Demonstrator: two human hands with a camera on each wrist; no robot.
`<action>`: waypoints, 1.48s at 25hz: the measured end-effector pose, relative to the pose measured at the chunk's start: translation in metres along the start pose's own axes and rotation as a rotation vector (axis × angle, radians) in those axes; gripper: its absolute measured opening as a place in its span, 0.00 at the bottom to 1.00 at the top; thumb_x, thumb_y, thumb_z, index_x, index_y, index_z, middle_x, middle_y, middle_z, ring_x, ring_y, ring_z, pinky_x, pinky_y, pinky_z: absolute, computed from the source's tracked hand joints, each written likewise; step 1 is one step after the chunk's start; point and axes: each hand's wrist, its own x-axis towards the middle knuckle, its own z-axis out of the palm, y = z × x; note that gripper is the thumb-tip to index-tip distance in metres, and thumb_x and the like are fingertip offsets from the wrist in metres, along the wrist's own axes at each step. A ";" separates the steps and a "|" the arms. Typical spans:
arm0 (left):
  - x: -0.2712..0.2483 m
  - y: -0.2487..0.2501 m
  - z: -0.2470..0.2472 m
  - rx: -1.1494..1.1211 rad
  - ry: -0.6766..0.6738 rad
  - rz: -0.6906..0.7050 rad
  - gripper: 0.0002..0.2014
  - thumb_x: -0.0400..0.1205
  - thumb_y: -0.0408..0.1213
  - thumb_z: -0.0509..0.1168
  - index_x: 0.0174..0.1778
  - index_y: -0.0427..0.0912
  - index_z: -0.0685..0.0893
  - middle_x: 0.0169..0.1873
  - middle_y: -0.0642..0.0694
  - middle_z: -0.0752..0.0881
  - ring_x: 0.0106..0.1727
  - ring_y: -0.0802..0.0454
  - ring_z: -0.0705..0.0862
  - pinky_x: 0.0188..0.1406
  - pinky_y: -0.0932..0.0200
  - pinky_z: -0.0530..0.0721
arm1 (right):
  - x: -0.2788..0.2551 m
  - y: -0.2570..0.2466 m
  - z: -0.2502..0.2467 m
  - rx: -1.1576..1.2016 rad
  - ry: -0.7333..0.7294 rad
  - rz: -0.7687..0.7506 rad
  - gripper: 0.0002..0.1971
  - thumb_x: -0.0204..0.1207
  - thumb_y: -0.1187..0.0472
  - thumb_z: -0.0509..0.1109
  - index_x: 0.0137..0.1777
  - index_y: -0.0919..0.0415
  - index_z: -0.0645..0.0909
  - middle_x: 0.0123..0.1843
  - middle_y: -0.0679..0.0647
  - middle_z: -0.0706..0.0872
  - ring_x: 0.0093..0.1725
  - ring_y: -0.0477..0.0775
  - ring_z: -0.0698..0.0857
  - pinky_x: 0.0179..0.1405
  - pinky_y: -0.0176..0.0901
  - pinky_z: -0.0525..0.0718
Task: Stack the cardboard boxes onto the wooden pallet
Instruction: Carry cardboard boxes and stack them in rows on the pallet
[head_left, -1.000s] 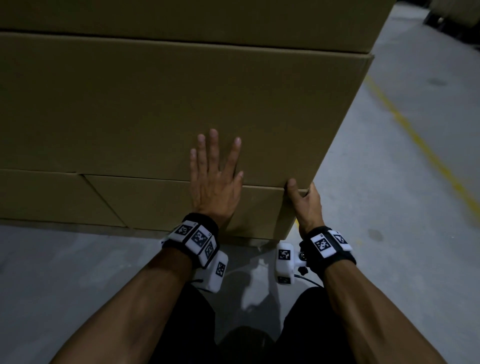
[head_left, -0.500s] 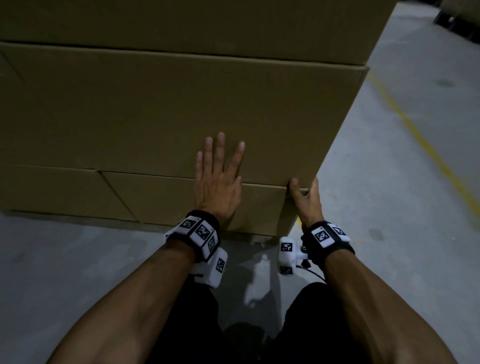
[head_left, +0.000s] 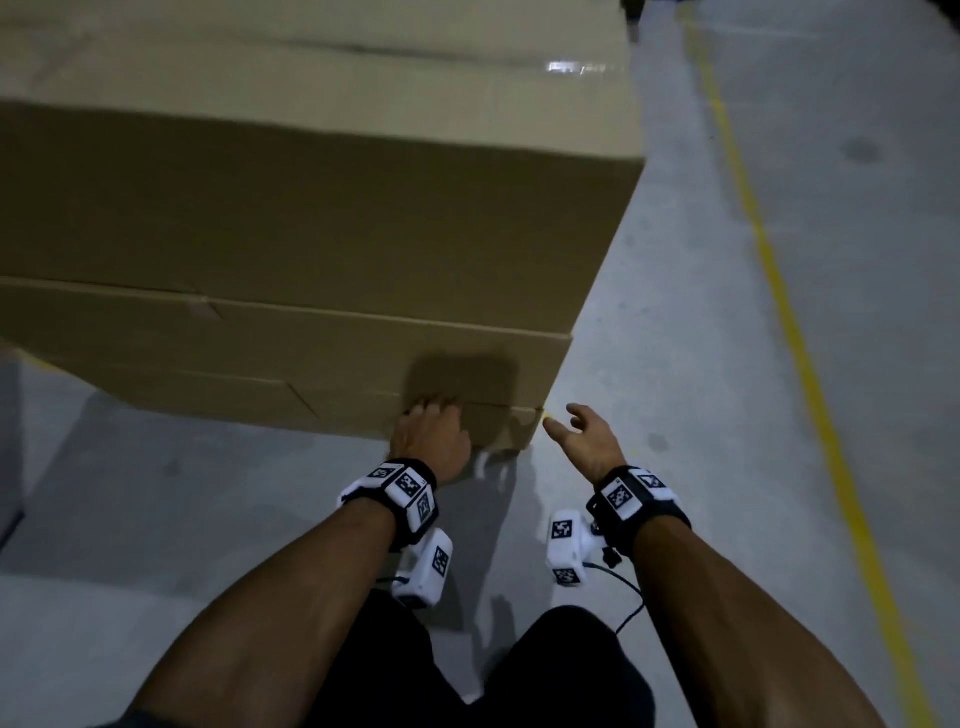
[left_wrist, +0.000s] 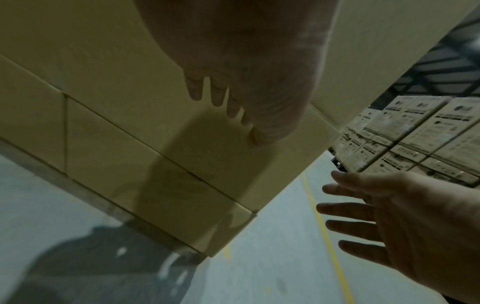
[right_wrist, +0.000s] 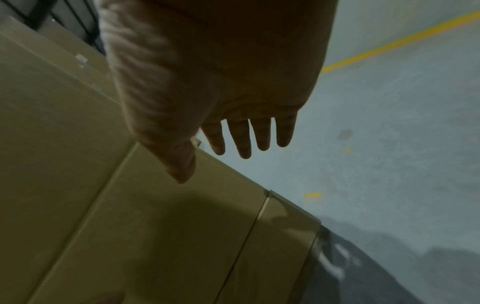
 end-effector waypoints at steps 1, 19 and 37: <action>-0.018 0.010 -0.020 -0.007 -0.002 0.005 0.23 0.87 0.45 0.56 0.79 0.42 0.69 0.78 0.41 0.71 0.78 0.40 0.67 0.74 0.46 0.69 | -0.022 -0.013 -0.016 -0.036 -0.010 -0.003 0.32 0.80 0.45 0.72 0.81 0.59 0.71 0.79 0.59 0.76 0.78 0.59 0.75 0.76 0.53 0.74; -0.085 0.203 -0.142 0.033 0.090 0.303 0.22 0.86 0.44 0.57 0.76 0.43 0.73 0.75 0.44 0.75 0.76 0.45 0.70 0.71 0.51 0.68 | -0.156 -0.047 -0.222 -0.232 0.157 -0.047 0.29 0.84 0.47 0.68 0.81 0.60 0.70 0.79 0.61 0.75 0.78 0.62 0.74 0.75 0.52 0.71; 0.209 0.359 -0.183 0.073 0.029 0.304 0.19 0.84 0.40 0.57 0.70 0.41 0.76 0.70 0.43 0.77 0.73 0.42 0.70 0.72 0.47 0.67 | 0.121 -0.125 -0.393 -0.291 0.189 0.037 0.28 0.86 0.46 0.64 0.81 0.59 0.70 0.79 0.62 0.76 0.77 0.63 0.75 0.73 0.52 0.72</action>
